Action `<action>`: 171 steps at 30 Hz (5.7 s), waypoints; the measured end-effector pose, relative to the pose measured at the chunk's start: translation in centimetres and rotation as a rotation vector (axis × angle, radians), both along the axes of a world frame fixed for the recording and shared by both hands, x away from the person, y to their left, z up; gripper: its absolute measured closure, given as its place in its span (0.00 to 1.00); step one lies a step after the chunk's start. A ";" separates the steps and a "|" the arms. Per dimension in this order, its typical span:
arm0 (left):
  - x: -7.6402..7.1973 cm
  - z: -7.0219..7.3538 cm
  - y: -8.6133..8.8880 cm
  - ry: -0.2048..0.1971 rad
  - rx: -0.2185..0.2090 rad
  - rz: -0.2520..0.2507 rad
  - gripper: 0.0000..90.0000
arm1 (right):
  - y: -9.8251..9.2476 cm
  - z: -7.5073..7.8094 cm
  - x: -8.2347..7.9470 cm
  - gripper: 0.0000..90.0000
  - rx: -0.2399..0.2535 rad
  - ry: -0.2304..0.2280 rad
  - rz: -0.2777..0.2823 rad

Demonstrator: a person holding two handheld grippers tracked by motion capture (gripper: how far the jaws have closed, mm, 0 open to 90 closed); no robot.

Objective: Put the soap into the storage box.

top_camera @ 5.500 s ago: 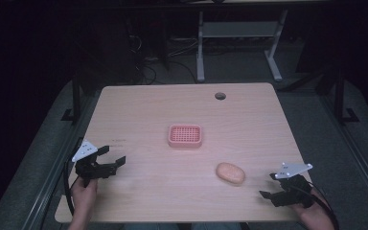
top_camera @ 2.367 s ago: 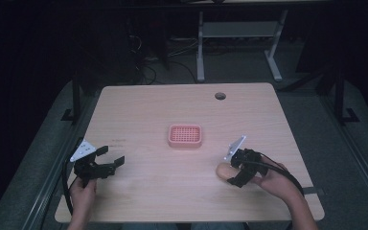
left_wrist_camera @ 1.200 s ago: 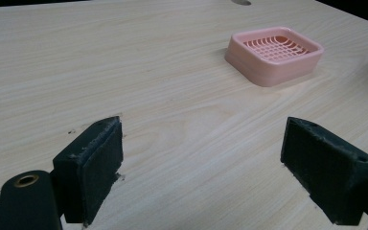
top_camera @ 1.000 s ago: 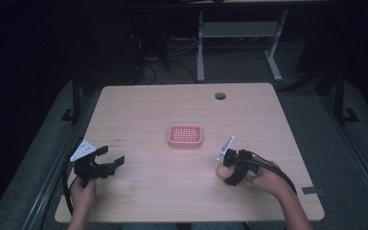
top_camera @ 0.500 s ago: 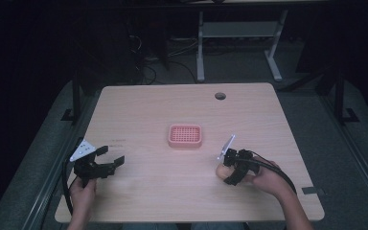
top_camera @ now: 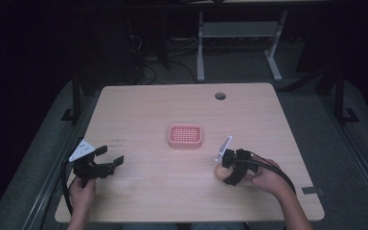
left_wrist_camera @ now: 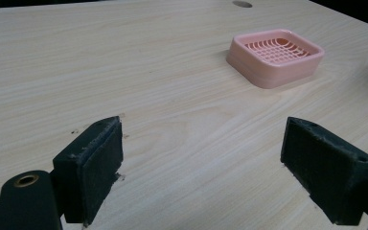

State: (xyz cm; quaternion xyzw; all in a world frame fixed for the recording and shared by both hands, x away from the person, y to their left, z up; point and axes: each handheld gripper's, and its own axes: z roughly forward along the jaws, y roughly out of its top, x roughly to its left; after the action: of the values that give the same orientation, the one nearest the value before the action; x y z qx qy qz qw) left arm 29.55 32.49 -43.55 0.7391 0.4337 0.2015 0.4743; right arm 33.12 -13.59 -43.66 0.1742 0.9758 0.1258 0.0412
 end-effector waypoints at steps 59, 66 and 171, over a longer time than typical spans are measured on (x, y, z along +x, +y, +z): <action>0.0 0.0 0.1 0.002 -0.025 0.007 0.16 | 4.0 4.3 5.4 0.35 0.109 -0.029 0.063; 0.0 0.0 0.1 0.002 -0.026 0.006 0.16 | 4.6 4.4 6.0 0.35 0.108 -0.028 0.069; 0.1 0.1 0.6 0.001 -0.048 0.020 0.16 | 12.7 3.2 15.8 0.35 0.085 0.051 0.101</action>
State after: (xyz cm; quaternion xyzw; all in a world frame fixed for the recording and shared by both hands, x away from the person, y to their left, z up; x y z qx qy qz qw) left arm 29.69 33.12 -43.46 0.7234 0.4459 0.1953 0.4896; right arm 48.88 -0.93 -40.51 0.1297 0.9778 0.1644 0.0023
